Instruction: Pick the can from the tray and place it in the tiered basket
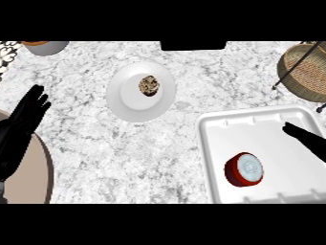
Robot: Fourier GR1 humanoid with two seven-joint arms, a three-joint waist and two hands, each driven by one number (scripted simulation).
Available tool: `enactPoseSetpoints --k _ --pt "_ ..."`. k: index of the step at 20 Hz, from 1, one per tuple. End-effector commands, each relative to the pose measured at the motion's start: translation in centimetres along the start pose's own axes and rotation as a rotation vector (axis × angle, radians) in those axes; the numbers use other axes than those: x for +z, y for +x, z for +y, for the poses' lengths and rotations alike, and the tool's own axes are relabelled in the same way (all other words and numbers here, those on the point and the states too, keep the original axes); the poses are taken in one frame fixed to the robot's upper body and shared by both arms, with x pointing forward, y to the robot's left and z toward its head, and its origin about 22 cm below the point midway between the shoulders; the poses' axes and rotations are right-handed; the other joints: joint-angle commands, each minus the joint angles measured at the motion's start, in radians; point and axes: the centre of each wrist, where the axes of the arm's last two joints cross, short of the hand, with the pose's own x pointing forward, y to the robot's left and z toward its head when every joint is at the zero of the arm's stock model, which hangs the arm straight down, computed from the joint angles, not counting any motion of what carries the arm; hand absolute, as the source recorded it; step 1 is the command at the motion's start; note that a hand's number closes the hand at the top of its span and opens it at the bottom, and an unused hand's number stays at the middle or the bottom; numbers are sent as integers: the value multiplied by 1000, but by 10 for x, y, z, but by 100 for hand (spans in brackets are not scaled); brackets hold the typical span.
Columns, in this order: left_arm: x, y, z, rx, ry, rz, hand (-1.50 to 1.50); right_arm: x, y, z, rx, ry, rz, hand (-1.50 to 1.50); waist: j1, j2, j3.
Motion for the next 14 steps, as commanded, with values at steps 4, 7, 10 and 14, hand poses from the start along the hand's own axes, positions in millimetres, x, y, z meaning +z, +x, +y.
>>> enactPoseSetpoints --k 4,7,10,14 --pt "-15 -29 -14 34 -7 101 0 -7 17 23 -11 -20 110 -150 15 19 -25" --pt "-8 -19 -18 53 -16 105 0 -14 9 27 2 -18 166 -150 25 16 -24" --pt "-9 -27 -13 54 -12 123 0 -17 3 51 27 12 208 -150 19 15 -23" --pt "-6 -27 -18 61 -26 107 0 -30 6 55 17 -17 235 -150 25 14 -24"
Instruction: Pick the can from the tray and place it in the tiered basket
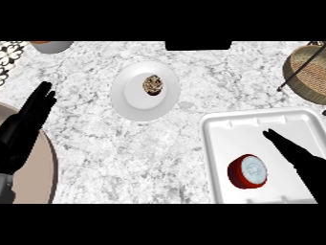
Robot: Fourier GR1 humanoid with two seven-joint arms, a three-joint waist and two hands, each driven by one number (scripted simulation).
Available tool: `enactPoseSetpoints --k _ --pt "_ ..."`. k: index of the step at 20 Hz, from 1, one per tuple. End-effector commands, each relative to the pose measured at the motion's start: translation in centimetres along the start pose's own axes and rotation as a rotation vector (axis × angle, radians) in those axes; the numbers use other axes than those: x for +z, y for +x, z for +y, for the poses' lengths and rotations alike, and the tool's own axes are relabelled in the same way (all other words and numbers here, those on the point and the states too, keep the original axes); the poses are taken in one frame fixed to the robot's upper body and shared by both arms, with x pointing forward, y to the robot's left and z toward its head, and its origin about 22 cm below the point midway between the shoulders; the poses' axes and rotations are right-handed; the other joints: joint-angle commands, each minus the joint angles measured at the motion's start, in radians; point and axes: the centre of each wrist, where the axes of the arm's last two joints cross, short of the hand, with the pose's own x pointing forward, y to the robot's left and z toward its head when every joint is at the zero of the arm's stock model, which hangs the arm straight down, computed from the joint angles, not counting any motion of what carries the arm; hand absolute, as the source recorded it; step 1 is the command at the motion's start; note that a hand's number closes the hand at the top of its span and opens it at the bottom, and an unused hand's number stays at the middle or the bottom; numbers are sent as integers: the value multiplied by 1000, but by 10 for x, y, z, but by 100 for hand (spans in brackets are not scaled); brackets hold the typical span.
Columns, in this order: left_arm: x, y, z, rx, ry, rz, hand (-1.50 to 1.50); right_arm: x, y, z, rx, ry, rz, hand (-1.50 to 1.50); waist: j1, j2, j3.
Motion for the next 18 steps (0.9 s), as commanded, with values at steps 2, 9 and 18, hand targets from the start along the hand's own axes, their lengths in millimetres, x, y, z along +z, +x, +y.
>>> enactPoseSetpoints --k 2,9,18 --pt "6 -39 4 38 23 101 0 -11 -9 29 25 -8 25 -150 -8 13 -31" --pt "0 -21 -9 65 10 108 0 -42 -11 39 59 -114 24 -150 1 12 -30" --pt "7 -38 -7 13 21 114 0 -53 -32 55 90 62 63 150 4 15 -30"
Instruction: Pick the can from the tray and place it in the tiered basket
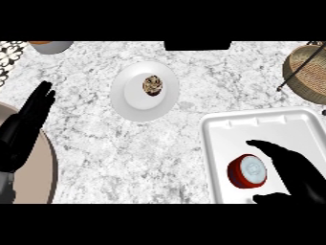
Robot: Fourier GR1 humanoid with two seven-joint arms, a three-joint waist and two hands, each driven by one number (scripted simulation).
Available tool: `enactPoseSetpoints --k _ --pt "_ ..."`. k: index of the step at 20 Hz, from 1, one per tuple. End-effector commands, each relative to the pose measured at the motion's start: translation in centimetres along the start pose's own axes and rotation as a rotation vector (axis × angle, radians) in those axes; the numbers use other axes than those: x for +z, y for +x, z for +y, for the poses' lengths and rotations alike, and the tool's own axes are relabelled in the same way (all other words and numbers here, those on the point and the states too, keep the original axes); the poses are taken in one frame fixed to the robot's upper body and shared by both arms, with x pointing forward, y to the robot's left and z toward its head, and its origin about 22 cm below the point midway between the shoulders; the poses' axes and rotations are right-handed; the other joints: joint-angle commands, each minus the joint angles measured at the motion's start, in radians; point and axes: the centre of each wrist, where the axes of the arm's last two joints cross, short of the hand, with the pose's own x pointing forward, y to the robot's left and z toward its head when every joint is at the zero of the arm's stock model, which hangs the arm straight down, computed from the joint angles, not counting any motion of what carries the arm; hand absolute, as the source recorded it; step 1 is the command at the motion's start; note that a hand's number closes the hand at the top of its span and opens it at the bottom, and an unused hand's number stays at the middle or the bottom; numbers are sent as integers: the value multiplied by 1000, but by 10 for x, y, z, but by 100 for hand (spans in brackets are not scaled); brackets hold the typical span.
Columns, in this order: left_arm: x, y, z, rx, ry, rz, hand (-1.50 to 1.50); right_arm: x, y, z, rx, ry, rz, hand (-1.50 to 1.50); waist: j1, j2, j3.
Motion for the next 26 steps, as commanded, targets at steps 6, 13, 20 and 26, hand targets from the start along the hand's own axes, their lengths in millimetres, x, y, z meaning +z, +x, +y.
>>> enactPoseSetpoints --k 6,13,20,26 --pt "-5 -20 -13 46 31 123 0 -16 -5 24 124 97 -57 150 -1 17 -31" --pt "3 -22 -2 35 51 126 0 -6 -86 -13 214 -18 84 150 -37 16 -29" --pt "19 -22 7 57 72 124 0 18 -211 -107 269 -264 434 150 -58 21 -19" --pt "18 -18 9 50 70 113 0 36 -246 -168 133 -662 310 150 -49 11 -19"
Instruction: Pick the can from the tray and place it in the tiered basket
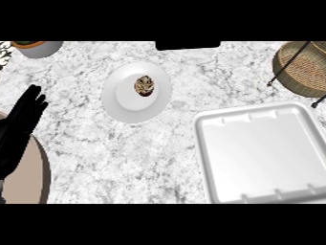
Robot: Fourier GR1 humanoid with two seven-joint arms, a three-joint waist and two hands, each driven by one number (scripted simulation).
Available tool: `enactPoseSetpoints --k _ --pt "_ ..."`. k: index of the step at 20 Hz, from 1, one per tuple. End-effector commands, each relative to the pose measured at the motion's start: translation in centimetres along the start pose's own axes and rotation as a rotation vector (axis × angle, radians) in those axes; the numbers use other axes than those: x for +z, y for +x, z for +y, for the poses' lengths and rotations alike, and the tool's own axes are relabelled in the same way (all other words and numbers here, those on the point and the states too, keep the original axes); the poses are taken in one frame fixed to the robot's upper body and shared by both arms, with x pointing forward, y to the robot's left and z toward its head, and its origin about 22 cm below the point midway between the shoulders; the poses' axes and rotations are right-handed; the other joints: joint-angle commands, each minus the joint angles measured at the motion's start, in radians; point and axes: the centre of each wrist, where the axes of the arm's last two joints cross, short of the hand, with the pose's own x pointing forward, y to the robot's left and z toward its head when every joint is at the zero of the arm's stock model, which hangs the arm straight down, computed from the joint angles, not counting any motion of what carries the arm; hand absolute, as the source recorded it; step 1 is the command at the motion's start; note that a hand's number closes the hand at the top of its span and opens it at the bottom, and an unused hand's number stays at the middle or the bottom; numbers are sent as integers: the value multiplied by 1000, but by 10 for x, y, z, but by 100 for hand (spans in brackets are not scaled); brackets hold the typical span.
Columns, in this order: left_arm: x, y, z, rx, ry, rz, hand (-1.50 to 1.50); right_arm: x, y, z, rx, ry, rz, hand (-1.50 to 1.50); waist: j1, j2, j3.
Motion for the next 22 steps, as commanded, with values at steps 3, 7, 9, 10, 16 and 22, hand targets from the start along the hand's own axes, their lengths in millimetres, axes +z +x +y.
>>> enactPoseSetpoints --k 3,7,9,10,16,22 --pt "8 -25 -1 24 26 97 0 -10 -38 -31 -317 -331 -99 150 -5 -1 -16" --pt "4 -28 -13 49 -9 96 0 -12 -68 -66 -442 -410 -192 150 22 10 -21" --pt "1 -30 -7 22 6 78 0 -4 -90 -66 -483 -403 -232 150 27 10 -23" --pt "-4 -25 -23 22 -19 70 0 -13 -83 -88 -512 -398 -261 150 39 11 -25" --pt "-4 -33 -29 34 -51 85 0 -22 -86 -116 -496 -304 -292 150 71 13 -27" --pt "-11 -33 -24 3 -75 70 0 -54 -38 -126 -510 -299 -335 150 86 14 -29"
